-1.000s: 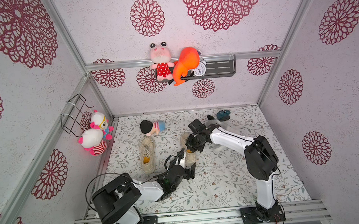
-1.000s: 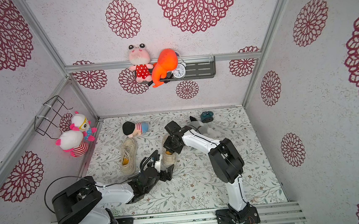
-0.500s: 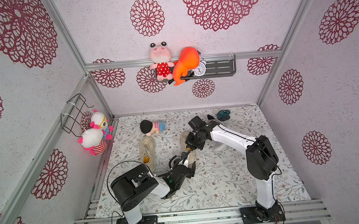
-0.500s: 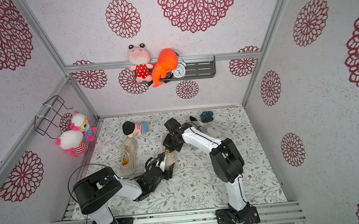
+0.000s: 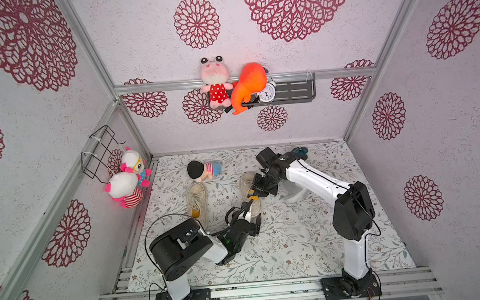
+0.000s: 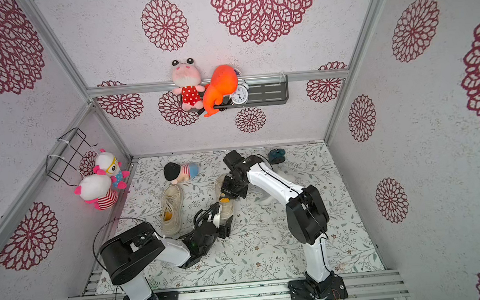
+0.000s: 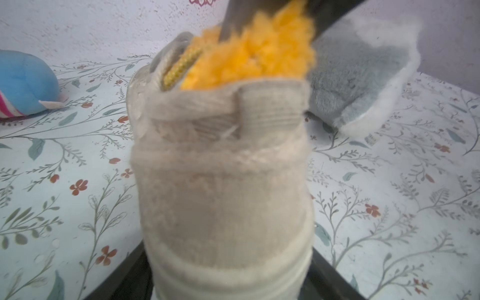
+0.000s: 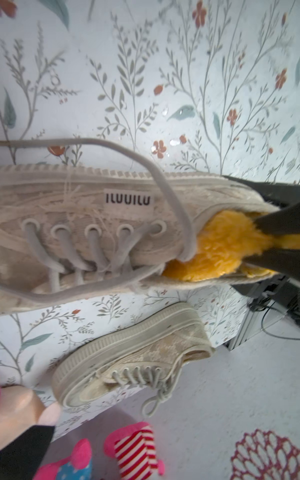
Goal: Remove the insole from the shoe
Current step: Remove the insole from the shoe, then place the insole at the center of the board.
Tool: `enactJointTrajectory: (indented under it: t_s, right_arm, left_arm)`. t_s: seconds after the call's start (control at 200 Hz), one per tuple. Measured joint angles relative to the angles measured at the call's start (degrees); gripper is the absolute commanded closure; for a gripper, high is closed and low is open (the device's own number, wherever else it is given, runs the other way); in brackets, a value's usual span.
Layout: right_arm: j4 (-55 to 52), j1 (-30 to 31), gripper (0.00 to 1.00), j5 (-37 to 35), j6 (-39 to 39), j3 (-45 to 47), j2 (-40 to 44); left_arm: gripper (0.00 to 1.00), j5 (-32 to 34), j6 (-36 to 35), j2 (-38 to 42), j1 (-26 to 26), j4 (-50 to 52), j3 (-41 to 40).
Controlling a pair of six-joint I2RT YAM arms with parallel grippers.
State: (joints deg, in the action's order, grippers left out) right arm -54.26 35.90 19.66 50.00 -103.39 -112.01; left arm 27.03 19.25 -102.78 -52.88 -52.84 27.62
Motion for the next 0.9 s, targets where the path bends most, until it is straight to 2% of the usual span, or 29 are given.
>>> enactJointTrajectory:
  t_s: [0.235, 0.485, 0.55, 0.69, 0.901]
  right_arm:
    - [-11.32, -2.47, 1.00, 2.43, -9.20, -5.92, 0.33]
    - [-18.67, -2.64, 1.00, 4.83, -12.46, -3.21, 7.58]
    - [-19.96, -2.67, 1.00, 4.24, -13.00, -2.54, 9.86]
    - [-21.11, -2.73, 1.00, -0.15, -15.80, 2.27, 15.43]
    - [-18.18, -0.11, 1.00, -8.61, -17.92, 25.44, 29.73]
  left_arm:
    - [0.46, -3.21, 2.67, -0.04, 0.46, 3.13, 2.19]
    - [0.46, -4.26, 5.20, -3.04, 3.17, 11.41, 4.44]
    - [0.42, -4.57, 5.77, -3.08, 3.43, 12.41, 4.87]
    - [0.25, -6.32, 6.38, -3.69, 3.82, 14.88, 6.60]
    - [0.04, -11.52, 7.41, -3.80, 4.66, 16.48, 8.44]
